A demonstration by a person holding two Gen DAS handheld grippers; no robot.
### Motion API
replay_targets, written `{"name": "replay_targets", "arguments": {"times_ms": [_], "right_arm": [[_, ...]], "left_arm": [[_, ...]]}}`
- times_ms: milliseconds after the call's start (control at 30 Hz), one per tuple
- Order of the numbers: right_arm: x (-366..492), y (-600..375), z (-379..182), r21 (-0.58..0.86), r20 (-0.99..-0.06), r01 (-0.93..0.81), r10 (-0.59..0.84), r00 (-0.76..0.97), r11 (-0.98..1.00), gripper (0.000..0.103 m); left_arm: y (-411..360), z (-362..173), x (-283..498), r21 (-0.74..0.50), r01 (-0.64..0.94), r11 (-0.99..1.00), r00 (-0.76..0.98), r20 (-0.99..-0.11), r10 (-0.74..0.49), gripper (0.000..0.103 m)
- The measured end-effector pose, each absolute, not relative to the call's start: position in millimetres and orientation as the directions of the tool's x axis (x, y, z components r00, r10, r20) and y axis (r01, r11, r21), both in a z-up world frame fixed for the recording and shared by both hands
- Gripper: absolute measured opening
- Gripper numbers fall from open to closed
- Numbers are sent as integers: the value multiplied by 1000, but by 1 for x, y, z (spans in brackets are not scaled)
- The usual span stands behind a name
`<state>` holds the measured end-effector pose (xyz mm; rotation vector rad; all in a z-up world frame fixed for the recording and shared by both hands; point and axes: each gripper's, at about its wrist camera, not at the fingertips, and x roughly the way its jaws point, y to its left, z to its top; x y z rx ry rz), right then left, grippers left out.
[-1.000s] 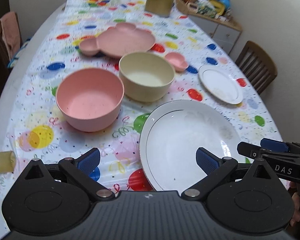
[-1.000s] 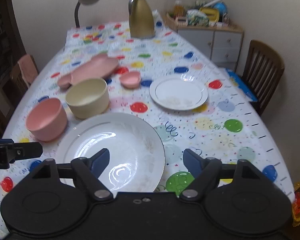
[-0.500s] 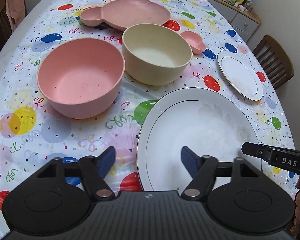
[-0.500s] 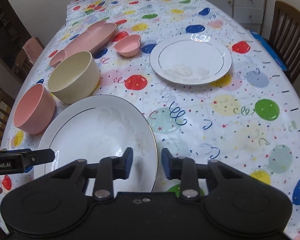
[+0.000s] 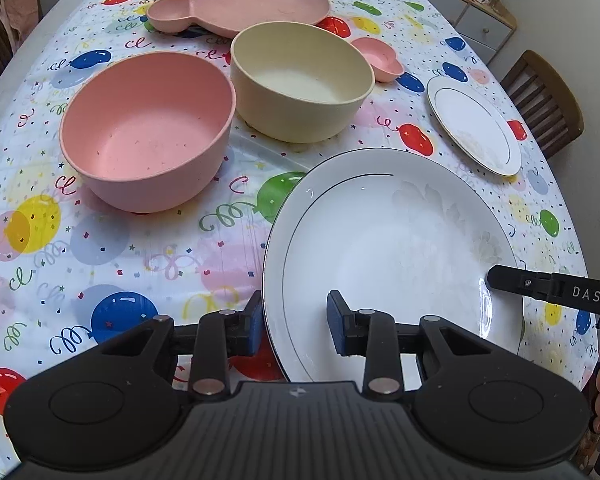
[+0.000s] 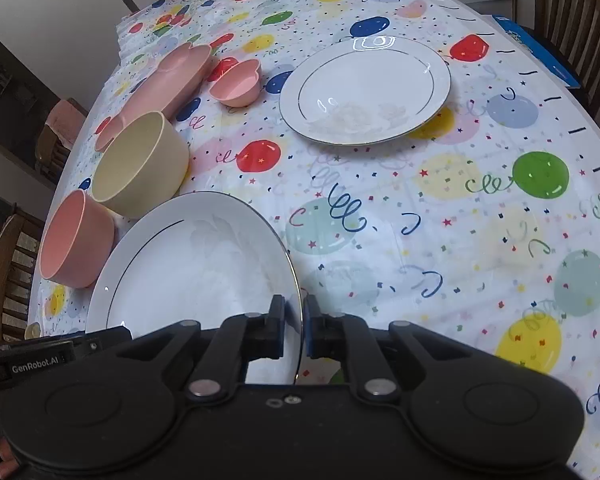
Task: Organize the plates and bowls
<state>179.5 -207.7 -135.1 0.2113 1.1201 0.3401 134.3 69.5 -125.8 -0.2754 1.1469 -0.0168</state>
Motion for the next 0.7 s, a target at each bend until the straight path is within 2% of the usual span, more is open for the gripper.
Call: {"name": "replay_targets", "arguments": {"times_ms": [367,700], "right_arm": [[147,-228,-129,310,-849,-150,344,401,939,7],[120,-248,-126,295,-860,-122,319,399,948,8]], "left_arm": [[38,-124,109,-235,-29,971,360,-909,-210,32],[25,-122,99,-210,29,977,339,-918,-207,32]]}}
